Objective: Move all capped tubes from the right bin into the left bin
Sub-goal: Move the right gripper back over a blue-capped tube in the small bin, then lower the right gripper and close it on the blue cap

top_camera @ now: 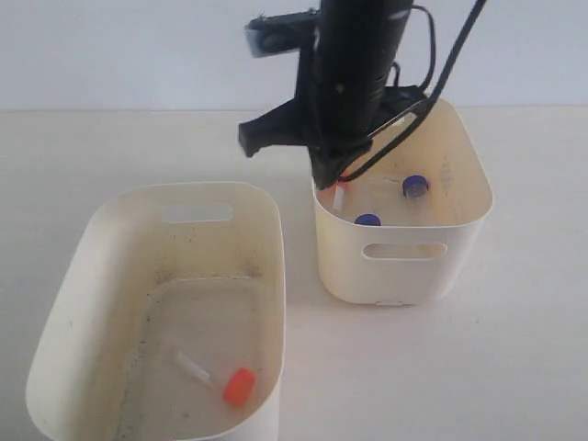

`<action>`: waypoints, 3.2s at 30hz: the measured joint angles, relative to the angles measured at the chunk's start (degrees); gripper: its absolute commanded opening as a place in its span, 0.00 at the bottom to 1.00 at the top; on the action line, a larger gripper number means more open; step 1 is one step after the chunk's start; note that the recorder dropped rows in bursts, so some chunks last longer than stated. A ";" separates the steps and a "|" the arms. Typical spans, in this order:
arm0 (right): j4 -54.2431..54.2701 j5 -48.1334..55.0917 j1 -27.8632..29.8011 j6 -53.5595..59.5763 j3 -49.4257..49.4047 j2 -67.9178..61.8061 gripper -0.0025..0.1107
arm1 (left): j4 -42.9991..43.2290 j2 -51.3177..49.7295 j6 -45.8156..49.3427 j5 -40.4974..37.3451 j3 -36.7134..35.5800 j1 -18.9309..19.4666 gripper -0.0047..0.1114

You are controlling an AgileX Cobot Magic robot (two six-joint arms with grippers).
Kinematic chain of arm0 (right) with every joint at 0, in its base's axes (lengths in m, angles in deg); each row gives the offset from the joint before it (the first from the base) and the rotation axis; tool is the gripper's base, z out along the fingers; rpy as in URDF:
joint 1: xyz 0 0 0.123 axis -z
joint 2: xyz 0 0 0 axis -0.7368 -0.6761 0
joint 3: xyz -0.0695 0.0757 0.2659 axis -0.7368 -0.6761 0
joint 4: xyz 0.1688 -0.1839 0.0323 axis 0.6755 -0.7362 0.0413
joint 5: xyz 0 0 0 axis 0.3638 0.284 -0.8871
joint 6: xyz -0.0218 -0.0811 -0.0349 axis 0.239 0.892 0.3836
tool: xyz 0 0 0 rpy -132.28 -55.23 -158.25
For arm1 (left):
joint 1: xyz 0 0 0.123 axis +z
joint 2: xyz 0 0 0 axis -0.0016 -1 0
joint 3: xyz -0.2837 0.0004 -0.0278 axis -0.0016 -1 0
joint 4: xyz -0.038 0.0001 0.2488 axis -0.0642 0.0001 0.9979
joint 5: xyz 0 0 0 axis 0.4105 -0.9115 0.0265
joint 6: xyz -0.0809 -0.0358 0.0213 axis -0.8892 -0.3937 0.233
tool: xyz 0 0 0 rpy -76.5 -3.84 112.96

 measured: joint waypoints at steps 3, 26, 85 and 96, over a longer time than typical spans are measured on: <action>0.33 0.19 4.39 -2.44 1.27 -0.13 0.02 | 0.00 0.00 0.00 0.00 0.00 0.00 0.08; 0.70 2.93 12.13 -7.67 13.67 -15.87 0.02 | 0.00 0.00 0.00 0.00 0.00 0.00 0.08; 5.88 3.03 14.92 -6.15 13.67 -23.29 0.02 | 0.00 0.00 0.00 0.00 0.00 0.00 0.08; 6.38 3.03 14.92 -4.03 13.67 -22.04 0.48 | 0.00 0.00 0.00 0.00 0.00 0.00 0.08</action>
